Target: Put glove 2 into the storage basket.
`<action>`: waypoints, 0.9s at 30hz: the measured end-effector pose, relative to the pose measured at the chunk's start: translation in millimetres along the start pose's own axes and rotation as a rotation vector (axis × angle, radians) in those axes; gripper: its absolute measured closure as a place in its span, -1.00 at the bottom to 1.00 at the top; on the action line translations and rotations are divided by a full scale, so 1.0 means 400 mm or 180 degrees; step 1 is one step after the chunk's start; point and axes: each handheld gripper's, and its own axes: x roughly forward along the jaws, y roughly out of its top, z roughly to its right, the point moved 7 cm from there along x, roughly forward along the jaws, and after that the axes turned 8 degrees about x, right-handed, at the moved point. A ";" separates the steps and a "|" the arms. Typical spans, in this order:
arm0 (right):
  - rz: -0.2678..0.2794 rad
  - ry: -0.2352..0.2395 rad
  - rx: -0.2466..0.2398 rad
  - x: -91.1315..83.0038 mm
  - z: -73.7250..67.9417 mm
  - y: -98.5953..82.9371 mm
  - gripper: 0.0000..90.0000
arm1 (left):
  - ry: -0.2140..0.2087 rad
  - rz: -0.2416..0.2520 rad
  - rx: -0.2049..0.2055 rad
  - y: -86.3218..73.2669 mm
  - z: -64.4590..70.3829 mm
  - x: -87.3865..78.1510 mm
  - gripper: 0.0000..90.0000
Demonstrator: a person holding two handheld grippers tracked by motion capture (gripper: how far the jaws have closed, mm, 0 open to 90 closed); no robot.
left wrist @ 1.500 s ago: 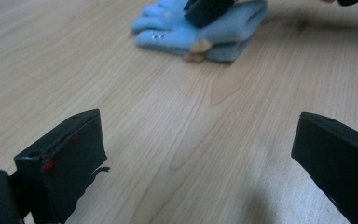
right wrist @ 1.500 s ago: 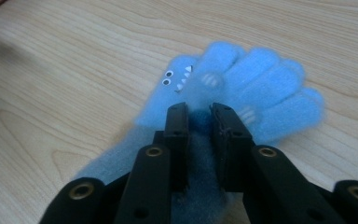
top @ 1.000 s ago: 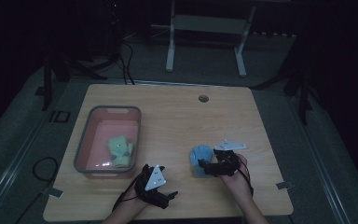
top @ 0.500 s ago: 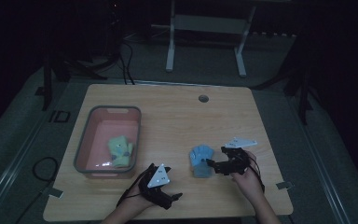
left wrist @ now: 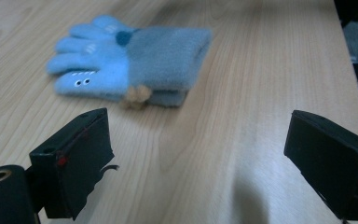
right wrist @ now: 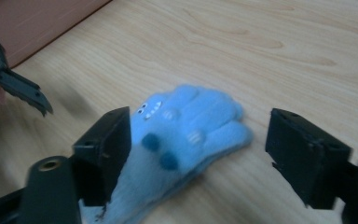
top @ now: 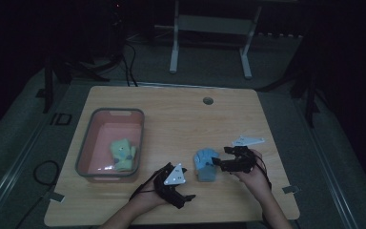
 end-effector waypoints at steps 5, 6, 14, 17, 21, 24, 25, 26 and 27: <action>-0.0029 0.0039 0.0025 0.031 0.009 0.010 -0.19 | -0.0044 -0.0032 0.0215 0.030 -0.003 0.033 -0.80; -0.0043 0.0045 0.0026 0.039 0.012 0.011 -0.15 | -0.0055 -0.0019 0.0230 0.037 -0.004 0.039 -0.75; -0.0106 0.0027 0.0124 0.086 0.035 0.007 -0.13 | -0.0016 -0.0014 0.0440 0.075 -0.021 0.083 -0.57; -0.0136 0.0057 0.0179 0.096 0.040 0.004 -0.18 | -0.0036 -0.0071 0.0570 0.084 -0.021 0.100 -0.50; -0.0222 0.0067 0.0140 0.119 0.035 0.001 -0.22 | -0.0046 -0.0230 0.0721 0.080 -0.021 0.125 -0.28; -0.0286 0.0034 0.0084 0.133 0.032 -0.010 -0.26 | 0.0018 -0.0303 0.0766 0.073 -0.025 0.134 -0.18; -0.0295 0.0019 0.0078 0.135 0.034 -0.013 -0.28 | 0.0029 -0.0309 0.0765 0.072 -0.027 0.136 -0.14; -0.0301 -0.0015 0.0059 0.137 0.038 -0.017 -0.29 | 0.0041 -0.0317 0.0776 0.071 -0.029 0.137 -0.11; -0.0322 -0.0049 0.0038 0.137 0.042 -0.021 -0.30 | 0.0088 -0.0346 0.0795 0.070 -0.032 0.139 -0.06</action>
